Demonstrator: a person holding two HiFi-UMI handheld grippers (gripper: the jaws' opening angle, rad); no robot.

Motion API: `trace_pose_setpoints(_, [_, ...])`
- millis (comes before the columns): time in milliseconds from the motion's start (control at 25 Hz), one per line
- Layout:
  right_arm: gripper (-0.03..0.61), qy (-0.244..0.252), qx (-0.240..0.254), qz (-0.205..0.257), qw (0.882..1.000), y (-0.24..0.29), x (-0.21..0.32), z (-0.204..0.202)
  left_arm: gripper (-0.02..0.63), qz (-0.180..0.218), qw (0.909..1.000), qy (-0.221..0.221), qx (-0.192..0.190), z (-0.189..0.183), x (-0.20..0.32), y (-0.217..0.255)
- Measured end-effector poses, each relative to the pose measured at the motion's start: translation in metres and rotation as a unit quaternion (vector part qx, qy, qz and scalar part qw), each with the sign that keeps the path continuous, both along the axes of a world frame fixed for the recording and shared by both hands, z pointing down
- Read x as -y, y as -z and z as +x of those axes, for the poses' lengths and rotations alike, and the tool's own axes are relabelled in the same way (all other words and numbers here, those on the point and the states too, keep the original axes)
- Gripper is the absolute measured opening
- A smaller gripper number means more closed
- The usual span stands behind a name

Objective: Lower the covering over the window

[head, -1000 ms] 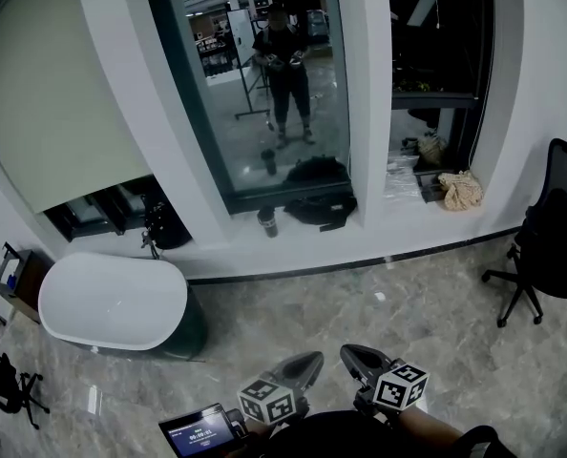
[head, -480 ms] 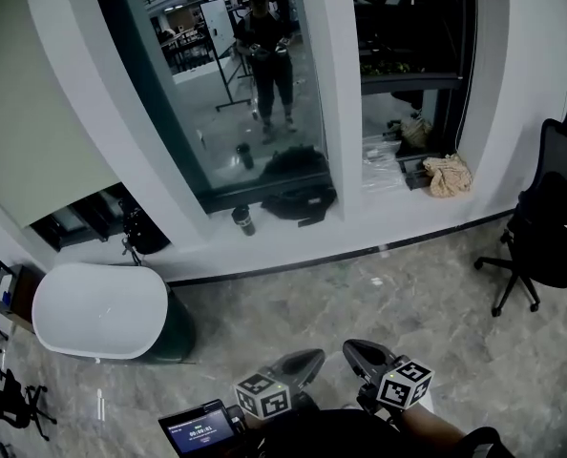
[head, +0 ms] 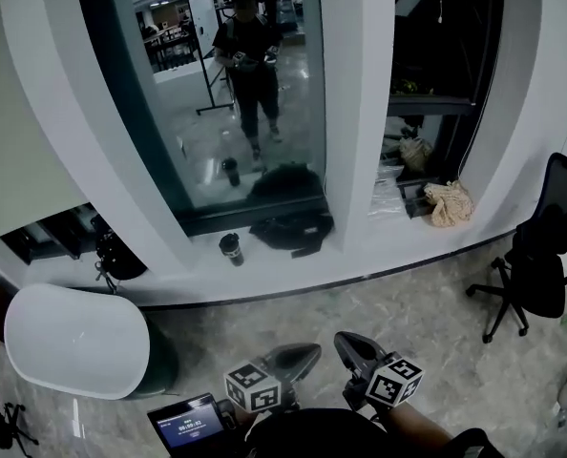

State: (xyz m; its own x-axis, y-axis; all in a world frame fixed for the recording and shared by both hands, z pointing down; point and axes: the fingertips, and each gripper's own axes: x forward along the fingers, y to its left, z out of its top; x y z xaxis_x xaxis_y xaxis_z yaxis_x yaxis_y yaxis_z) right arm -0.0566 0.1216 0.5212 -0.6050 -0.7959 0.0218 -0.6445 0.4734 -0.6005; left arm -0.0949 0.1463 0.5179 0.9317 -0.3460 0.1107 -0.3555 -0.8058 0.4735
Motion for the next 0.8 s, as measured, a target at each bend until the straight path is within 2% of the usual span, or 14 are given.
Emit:
trace_pose_setpoints(120, [0.008,-0.004,-0.010,0.017,1.000,0.012,0.054,-0.021,0.000,0.003,0.9999,-0.017,0.000,-0.014,0.042,0.002])
trace_pose_setpoints(320, [0.009,-0.020,-0.007,0.008,1.000,0.019,0.107,-0.029,0.000,-0.024,0.9996,-0.005,-0.011,-0.028,0.104,-0.004])
trace_pose_setpoints(560, [0.012,-0.038,-0.004,-0.007,0.999,0.005,0.164,0.013,0.000,-0.039,0.9990,0.012,-0.018,-0.008,0.167,-0.017])
trace_pose_setpoints(800, [0.012,0.005,-0.002,0.016,1.000,0.014,0.247,0.071,0.002,-0.013,0.9975,0.068,-0.016,0.045,0.255,-0.004])
